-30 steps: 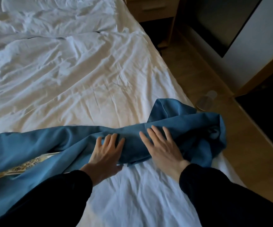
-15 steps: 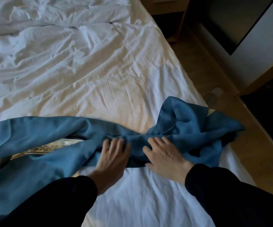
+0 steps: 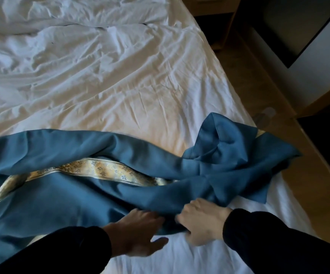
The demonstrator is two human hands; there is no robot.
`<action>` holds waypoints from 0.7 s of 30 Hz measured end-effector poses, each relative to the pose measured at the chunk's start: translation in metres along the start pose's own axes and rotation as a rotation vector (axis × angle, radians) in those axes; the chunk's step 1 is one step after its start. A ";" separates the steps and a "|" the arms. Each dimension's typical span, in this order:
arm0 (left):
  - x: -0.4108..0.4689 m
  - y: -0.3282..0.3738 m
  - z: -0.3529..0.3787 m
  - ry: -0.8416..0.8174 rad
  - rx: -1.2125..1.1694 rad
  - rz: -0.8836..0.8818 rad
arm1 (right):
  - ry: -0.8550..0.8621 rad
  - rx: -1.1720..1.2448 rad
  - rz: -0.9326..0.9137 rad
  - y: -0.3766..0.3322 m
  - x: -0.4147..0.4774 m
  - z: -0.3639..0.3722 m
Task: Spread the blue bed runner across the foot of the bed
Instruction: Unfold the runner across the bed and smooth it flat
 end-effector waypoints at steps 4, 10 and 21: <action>0.010 -0.028 -0.025 0.301 -0.116 -0.126 | 0.233 0.167 0.078 0.006 0.011 -0.018; 0.030 -0.109 -0.073 0.551 0.087 -0.442 | 0.499 -0.032 0.423 0.063 0.052 -0.052; 0.063 -0.146 -0.077 0.521 0.152 -0.231 | 0.591 -0.226 0.530 0.114 0.069 -0.092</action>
Point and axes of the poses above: each hand's wrist, its own x-axis towards the middle knuckle, its own z-axis out of the palm, y = z × x, the point moved 4 cm from there along x, towards the middle knuckle, and after that the axes turned 2 degrees about -x, right-handed, at the moved point
